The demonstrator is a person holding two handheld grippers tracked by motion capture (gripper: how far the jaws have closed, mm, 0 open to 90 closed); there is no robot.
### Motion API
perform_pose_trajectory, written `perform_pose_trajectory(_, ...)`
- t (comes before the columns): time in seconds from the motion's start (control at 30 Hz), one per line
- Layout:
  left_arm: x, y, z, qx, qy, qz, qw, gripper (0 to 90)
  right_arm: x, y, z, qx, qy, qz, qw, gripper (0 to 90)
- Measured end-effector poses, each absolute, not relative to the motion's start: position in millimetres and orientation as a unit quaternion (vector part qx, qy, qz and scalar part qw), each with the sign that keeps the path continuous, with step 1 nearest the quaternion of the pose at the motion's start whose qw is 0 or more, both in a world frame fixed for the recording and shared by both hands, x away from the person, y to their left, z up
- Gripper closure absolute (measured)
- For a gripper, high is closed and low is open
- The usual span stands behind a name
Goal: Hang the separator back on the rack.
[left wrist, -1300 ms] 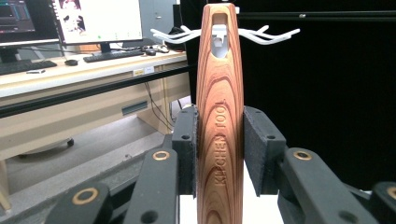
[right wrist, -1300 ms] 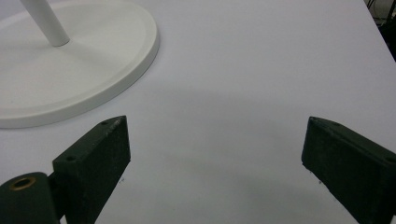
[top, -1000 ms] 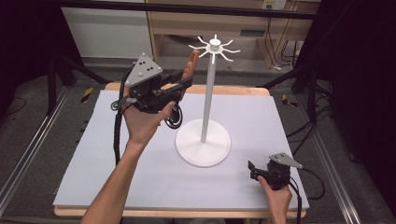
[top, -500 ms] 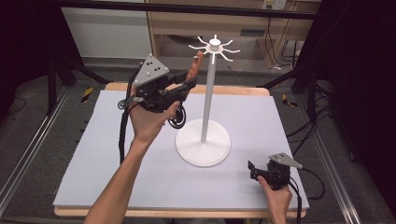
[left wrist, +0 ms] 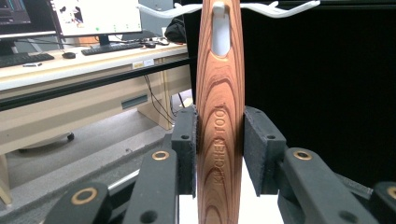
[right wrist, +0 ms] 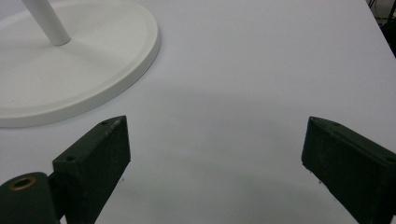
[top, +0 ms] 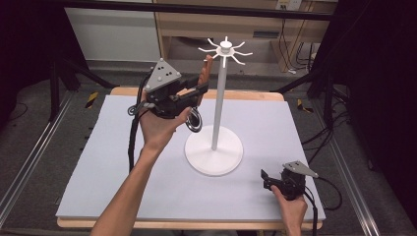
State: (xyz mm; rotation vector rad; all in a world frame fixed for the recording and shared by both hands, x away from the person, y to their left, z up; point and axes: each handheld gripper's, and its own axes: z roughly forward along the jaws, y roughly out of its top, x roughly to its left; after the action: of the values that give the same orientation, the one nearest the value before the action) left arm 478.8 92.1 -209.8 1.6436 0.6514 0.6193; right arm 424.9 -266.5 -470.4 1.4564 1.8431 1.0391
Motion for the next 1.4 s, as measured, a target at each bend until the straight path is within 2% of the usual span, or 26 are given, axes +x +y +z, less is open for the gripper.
perform_pose_trajectory(0.9, 483, 96, -223, 0.718, 0.286, 0.262, 0.578, 63.7, 425, -265, -471, 0.543, 0.690, 0.385, 0.283, 8.4)
perform_pose_trajectory(1.17, 477, 114, -241, 0.720, 0.290, 0.252, 0.578, 58.4, 425, -265, -471, 0.544, 0.690, 0.384, 0.283, 8.4)
perform_pose_trajectory(1.27, 475, 123, -250, 0.722, 0.281, 0.264, 0.574, 56.4, 425, -265, -471, 0.543, 0.690, 0.385, 0.283, 8.4)
perform_pose_trajectory(1.4, 467, 136, -268, 0.726, 0.302, 0.249, 0.565, 52.1, 425, -265, -471, 0.544, 0.690, 0.384, 0.282, 8.4)
